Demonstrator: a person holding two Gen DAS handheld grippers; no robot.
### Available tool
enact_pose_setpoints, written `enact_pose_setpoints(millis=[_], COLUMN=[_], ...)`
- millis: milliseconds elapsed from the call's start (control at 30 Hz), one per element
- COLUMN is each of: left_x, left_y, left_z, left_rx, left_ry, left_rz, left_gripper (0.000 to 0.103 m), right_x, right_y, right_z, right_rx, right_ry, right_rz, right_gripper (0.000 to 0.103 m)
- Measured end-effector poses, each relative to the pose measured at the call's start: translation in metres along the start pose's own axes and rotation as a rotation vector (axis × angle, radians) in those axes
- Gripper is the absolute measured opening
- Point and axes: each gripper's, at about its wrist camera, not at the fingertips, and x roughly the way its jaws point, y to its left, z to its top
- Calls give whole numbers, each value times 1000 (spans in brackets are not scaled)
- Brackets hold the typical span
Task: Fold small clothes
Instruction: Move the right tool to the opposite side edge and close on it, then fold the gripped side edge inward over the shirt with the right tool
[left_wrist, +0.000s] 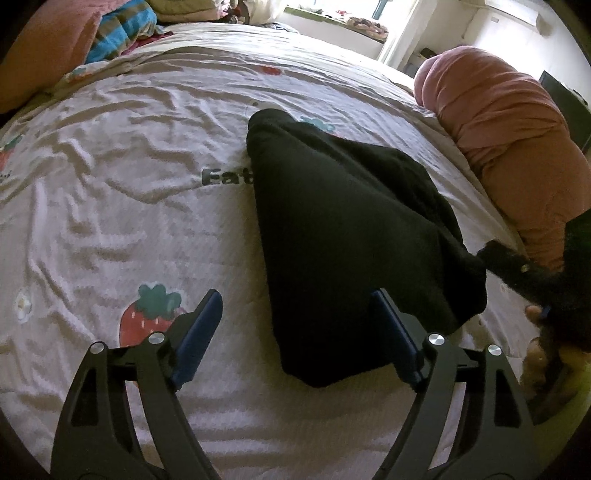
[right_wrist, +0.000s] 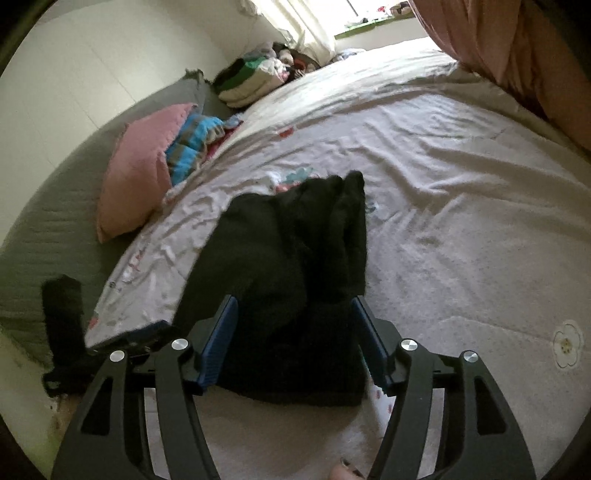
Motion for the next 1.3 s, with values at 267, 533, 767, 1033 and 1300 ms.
enact_pose_setpoints(millis=[267, 533, 767, 1033, 1300], left_x=[2, 2, -14, -17, 10], left_y=[3, 3, 8, -18, -17], left_z=[-7, -8, -2, 16, 6], left_rx=[-14, 4, -11, 54, 38], left_ry=[7, 10, -47, -67, 24], left_rz=[4, 5, -17, -20, -26], left_gripper=[78, 80, 79, 56, 57], right_x=[20, 85, 101, 55, 73], right_y=[18, 4, -8, 34, 10], right_z=[43, 82, 83, 93, 85], right_rx=[-42, -37, -12, -184, -216], right_ry=[19, 117, 142, -3, 54], right_rz=[40, -132, -145, -147, -291], right_gripper=[50, 48, 10, 6, 6])
